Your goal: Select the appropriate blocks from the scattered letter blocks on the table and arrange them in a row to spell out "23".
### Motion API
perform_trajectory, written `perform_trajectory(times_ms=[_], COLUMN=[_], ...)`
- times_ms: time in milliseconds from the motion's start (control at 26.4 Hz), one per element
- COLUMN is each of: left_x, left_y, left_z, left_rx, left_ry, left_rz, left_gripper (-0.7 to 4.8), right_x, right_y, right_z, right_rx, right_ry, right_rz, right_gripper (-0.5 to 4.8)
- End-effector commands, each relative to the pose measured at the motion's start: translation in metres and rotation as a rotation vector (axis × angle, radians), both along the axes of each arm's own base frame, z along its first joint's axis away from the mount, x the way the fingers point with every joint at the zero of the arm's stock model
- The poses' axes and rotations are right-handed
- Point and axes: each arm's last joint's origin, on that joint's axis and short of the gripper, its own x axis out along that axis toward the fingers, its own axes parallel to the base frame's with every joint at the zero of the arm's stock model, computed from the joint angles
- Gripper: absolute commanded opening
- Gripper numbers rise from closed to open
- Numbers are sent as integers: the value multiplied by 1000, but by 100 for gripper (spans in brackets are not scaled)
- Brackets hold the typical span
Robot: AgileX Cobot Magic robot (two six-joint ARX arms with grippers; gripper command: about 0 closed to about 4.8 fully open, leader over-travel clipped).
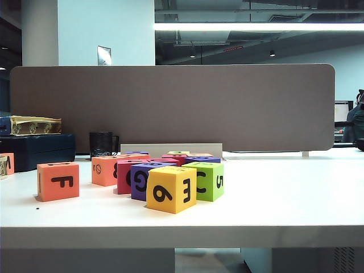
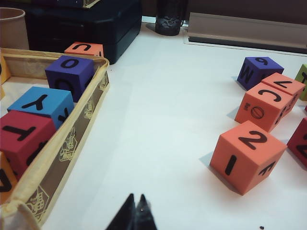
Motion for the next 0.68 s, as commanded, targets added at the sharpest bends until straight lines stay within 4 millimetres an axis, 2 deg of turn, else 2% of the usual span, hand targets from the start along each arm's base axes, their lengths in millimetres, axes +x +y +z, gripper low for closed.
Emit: perform_trajectory(times_ms=[38, 455, 683], left_x=[0, 0, 0], left_y=[0, 0, 0], left_z=[-1, -1, -1], left_rx=[-3, -4, -4], left_ry=[8, 8, 8], left_rz=[-4, -5, -5], left_gripper=[-6, -6, -6], right_x=[-8, -14, -31], right_y=[1, 11, 12], right_z=[8, 10, 22], right_rx=[2, -10, 6], right_ry=[6, 30, 96], right_rz=[29, 391, 418], right_gripper=[-1, -1, -1])
